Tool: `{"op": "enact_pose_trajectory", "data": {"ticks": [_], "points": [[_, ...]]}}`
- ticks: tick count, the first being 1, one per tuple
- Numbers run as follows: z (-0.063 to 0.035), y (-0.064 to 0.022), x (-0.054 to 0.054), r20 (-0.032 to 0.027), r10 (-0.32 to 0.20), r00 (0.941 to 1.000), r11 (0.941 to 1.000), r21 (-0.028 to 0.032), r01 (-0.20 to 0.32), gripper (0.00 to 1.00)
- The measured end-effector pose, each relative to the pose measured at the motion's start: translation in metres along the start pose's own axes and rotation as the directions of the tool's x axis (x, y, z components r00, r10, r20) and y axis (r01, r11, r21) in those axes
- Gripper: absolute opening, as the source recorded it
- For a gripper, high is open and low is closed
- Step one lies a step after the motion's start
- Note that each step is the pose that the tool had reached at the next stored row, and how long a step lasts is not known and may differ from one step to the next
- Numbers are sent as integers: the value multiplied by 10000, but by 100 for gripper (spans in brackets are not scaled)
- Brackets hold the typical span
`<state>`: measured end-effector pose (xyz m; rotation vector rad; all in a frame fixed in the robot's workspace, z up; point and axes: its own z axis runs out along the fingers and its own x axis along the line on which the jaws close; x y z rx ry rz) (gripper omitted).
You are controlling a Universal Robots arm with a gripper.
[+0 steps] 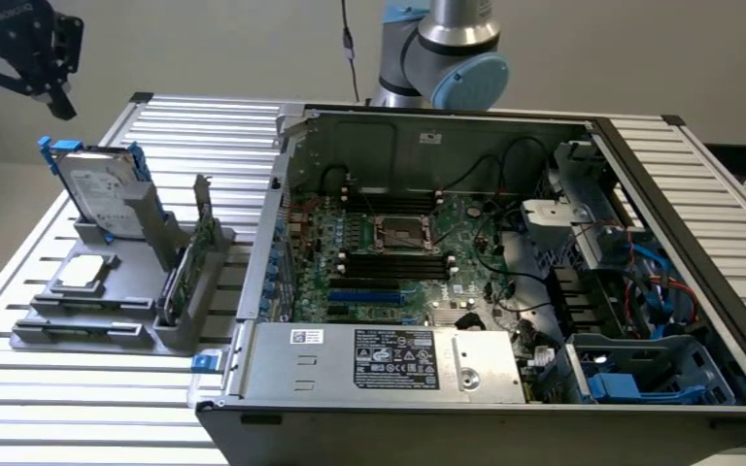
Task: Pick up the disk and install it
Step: 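Pick up the disk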
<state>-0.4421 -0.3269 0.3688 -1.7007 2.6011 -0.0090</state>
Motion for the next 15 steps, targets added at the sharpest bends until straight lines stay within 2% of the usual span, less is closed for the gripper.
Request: {"op": "enact_pose_trajectory", "data": {"ticks": [3,7,11,15], "points": [[13,0,0,13,-550,9985,9985,-14,550,11],[29,1,1,31,-1266,9920,9920,-31,1266,11],[46,1,1,50,-1986,9801,9801,-47,1987,11],[59,1,2,70,-2677,9635,9635,-64,2678,11]]}}
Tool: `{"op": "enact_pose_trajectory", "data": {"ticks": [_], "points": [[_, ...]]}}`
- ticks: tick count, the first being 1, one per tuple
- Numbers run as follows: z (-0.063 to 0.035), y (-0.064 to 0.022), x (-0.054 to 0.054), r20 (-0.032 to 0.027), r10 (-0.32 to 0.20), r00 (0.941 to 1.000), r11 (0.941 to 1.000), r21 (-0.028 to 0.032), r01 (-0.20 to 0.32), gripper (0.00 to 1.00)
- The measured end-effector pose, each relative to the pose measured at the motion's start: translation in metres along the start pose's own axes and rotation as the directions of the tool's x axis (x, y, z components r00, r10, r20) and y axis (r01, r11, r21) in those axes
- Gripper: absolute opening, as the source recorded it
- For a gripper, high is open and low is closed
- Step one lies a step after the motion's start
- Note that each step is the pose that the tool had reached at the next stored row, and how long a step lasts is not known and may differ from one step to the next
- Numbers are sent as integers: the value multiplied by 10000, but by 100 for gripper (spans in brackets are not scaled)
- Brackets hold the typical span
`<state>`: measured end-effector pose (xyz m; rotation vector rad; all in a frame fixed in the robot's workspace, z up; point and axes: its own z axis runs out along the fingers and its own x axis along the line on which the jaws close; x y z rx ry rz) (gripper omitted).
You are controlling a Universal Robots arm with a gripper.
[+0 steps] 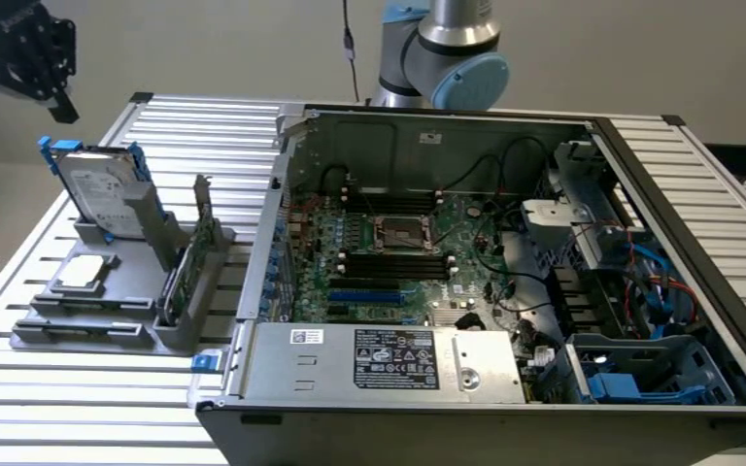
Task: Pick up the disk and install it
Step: 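Pick up the disk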
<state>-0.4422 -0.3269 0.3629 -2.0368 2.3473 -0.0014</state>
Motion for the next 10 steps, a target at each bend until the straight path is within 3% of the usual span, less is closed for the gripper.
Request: {"op": "enact_pose_trajectory", "data": {"ticks": [5,7,10], "points": [[10,1,1,13,-765,9971,9970,-81,765,11],[10,1,1,15,-1003,9950,9948,-159,1003,11],[10,1,0,16,-1303,9915,9909,-333,1302,11]]}}
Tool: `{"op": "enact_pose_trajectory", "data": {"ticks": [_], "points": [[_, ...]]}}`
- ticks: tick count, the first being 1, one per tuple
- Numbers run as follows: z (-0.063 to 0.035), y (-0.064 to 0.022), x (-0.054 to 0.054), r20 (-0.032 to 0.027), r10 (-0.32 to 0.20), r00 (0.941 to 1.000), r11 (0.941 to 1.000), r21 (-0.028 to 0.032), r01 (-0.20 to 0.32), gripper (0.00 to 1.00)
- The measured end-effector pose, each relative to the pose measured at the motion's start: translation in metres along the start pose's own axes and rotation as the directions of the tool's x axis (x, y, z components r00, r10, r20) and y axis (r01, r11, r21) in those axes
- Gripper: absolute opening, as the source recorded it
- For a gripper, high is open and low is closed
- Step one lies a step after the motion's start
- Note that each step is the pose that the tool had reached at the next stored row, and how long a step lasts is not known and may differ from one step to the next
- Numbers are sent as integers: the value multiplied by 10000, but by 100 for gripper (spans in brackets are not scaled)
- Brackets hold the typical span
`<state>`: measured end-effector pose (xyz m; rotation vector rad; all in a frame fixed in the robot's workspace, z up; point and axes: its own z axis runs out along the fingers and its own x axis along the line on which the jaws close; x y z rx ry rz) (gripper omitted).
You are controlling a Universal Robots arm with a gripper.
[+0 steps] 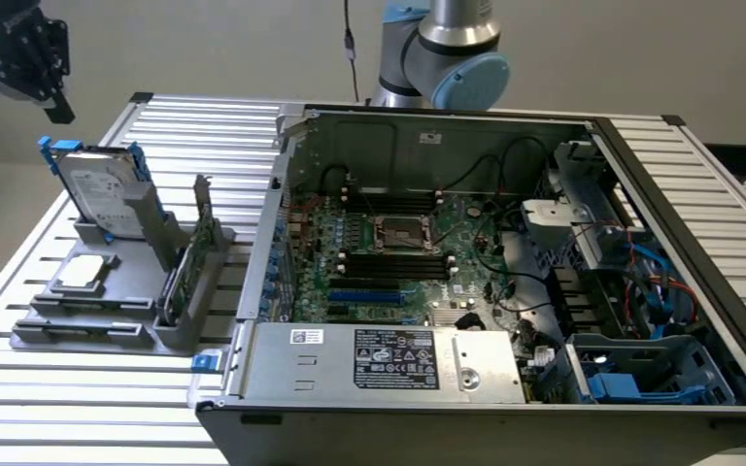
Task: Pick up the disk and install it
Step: 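Pick up the disk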
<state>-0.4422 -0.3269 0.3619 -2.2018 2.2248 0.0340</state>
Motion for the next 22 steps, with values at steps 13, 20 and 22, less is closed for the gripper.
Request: {"op": "enact_pose_trajectory", "data": {"ticks": [13,20,22], "points": [[56,11,0,-103,-501,9987,9987,-36,501,42],[183,16,3,-103,-506,9987,9987,-35,505,48],[221,24,4,-104,-506,9987,9987,-37,506,48]]}}
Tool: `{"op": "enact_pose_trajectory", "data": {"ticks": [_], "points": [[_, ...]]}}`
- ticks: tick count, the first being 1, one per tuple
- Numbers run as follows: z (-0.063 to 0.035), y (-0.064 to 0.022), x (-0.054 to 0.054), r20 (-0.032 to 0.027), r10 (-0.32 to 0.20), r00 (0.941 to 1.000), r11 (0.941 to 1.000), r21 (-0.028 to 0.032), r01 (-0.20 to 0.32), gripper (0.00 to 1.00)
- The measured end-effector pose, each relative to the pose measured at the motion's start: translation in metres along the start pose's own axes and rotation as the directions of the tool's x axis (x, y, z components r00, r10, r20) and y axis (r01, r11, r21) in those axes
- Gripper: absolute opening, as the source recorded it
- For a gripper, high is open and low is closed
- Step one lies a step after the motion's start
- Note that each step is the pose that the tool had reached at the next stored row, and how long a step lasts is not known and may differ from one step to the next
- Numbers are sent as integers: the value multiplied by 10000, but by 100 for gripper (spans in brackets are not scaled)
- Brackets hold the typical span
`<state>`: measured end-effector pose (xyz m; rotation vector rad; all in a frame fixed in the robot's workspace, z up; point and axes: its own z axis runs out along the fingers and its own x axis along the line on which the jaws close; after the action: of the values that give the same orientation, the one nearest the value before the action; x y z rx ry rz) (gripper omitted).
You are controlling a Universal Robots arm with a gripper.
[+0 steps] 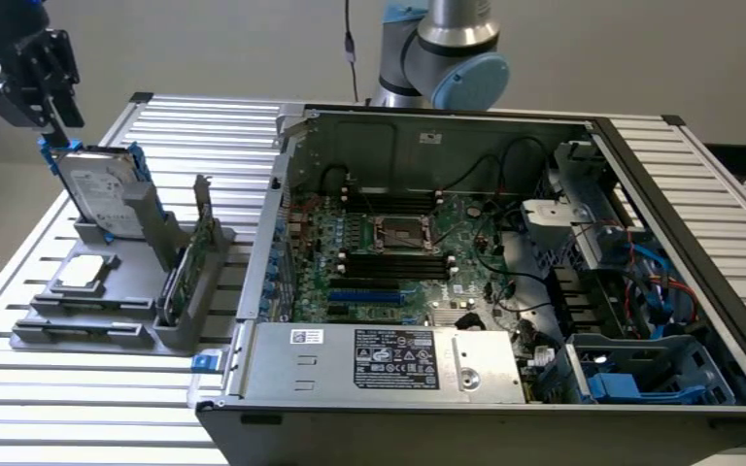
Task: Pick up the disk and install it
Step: 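Pick up the disk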
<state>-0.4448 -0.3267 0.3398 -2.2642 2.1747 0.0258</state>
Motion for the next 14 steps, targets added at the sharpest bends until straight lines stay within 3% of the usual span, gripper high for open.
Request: {"op": "enact_pose_trajectory", "data": {"ticks": [14], "points": [[255,78,1,0,-2,10000,10000,0,2,48]]}}
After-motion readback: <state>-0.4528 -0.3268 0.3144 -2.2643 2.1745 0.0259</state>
